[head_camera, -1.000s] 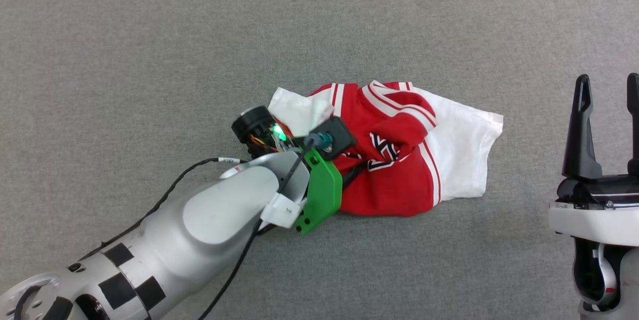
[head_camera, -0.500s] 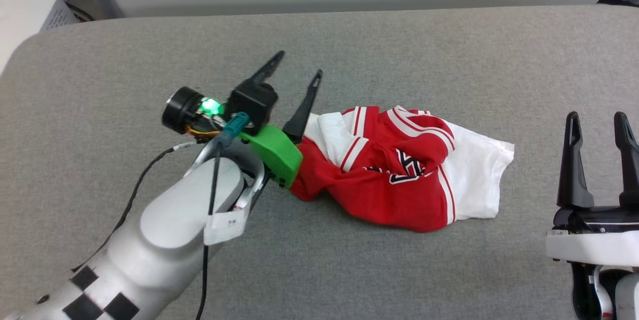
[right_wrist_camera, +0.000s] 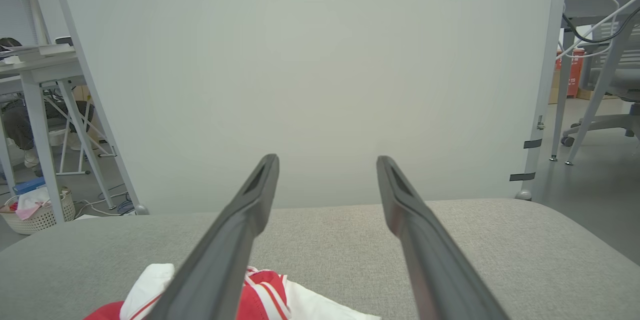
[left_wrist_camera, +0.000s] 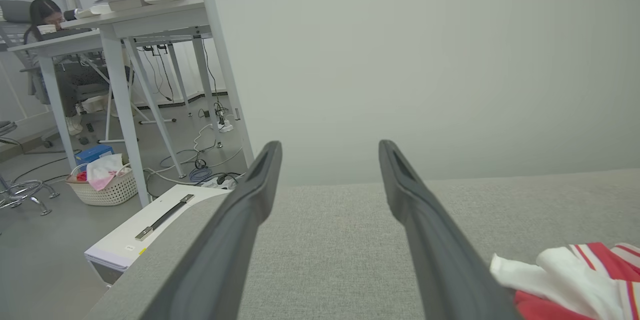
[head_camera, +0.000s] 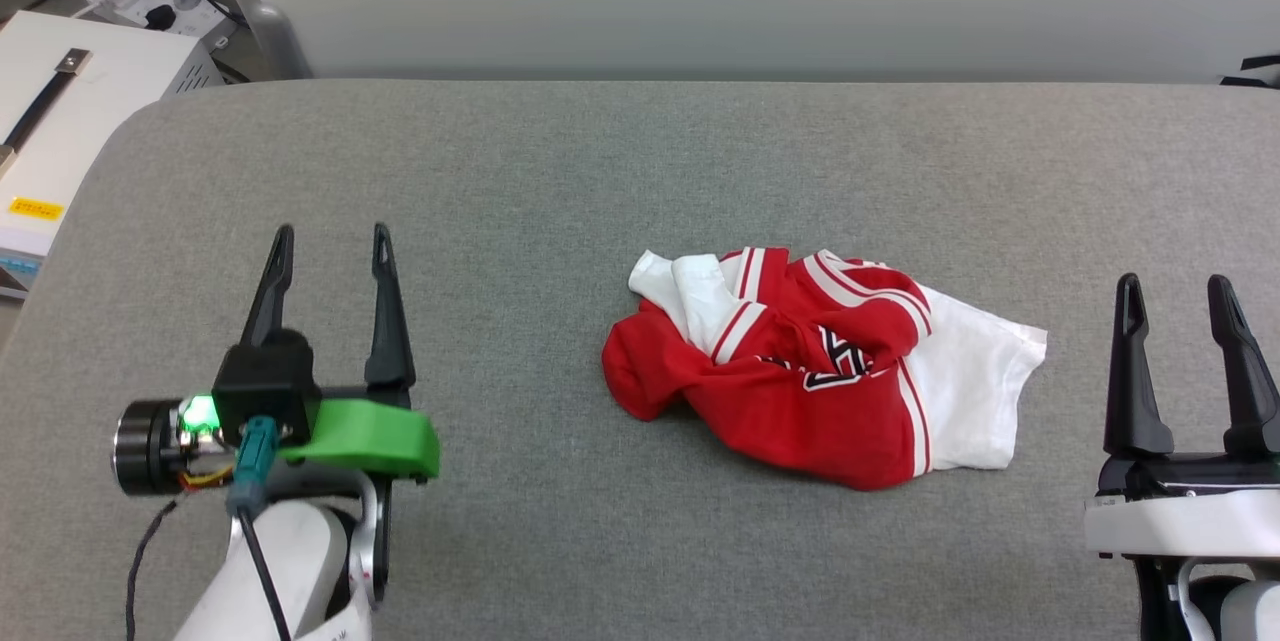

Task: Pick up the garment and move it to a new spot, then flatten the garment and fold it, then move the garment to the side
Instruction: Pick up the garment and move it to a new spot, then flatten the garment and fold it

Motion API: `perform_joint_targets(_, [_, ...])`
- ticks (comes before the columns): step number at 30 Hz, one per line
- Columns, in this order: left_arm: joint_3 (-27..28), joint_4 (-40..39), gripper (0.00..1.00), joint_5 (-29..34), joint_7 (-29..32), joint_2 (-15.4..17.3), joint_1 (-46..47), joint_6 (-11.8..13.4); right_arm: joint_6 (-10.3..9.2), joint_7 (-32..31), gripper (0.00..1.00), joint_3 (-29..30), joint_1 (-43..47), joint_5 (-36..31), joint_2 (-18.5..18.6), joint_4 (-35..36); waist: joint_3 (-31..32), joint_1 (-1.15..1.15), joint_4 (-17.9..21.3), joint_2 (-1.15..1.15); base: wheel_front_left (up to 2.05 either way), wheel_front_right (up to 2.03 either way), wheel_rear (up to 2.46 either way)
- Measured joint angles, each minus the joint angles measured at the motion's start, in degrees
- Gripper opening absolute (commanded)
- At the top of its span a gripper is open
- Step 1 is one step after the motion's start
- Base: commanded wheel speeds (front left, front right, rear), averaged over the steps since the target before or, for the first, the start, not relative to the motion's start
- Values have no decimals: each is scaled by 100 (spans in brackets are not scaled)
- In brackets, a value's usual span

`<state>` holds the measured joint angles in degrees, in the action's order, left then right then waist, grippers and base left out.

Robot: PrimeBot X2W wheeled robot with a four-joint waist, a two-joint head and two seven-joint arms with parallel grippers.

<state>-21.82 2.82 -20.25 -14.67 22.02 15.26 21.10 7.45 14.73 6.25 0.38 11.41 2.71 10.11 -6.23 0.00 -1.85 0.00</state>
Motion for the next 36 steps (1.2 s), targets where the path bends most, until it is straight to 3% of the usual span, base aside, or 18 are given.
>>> perform_joint_targets(8, [659,-126,100,577,0,-547,-1159,-516,0,0,100,-90,204,-8,-1,-134,203,0,-9,0,0,0,0])
perform_joint_targets(21, [1278,146,100,1244,0,-1182,-1607,-1287,0,0,100,-250,482,-116,-1,-331,313,0,14,0,0,0,0])
perform_joint_targets(36, [1671,146,100,1590,0,-1504,-1717,-1599,0,0,100,-296,549,-168,0,-424,351,0,24,0,0,0,0])
